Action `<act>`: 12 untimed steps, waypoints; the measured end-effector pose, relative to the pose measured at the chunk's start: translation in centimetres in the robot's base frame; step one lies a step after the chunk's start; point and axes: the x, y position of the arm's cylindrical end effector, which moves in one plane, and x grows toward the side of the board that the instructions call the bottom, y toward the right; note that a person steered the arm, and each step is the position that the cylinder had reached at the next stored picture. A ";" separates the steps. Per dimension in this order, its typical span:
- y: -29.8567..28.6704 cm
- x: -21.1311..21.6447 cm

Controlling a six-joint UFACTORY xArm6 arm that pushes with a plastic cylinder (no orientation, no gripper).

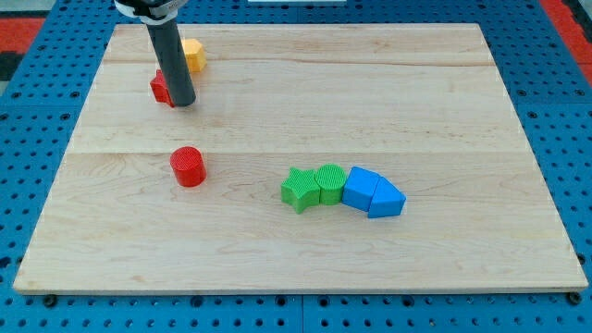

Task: Push the red circle closer to the red star

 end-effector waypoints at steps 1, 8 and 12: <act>2.7 2.7; 1.1 15.6; 1.3 11.7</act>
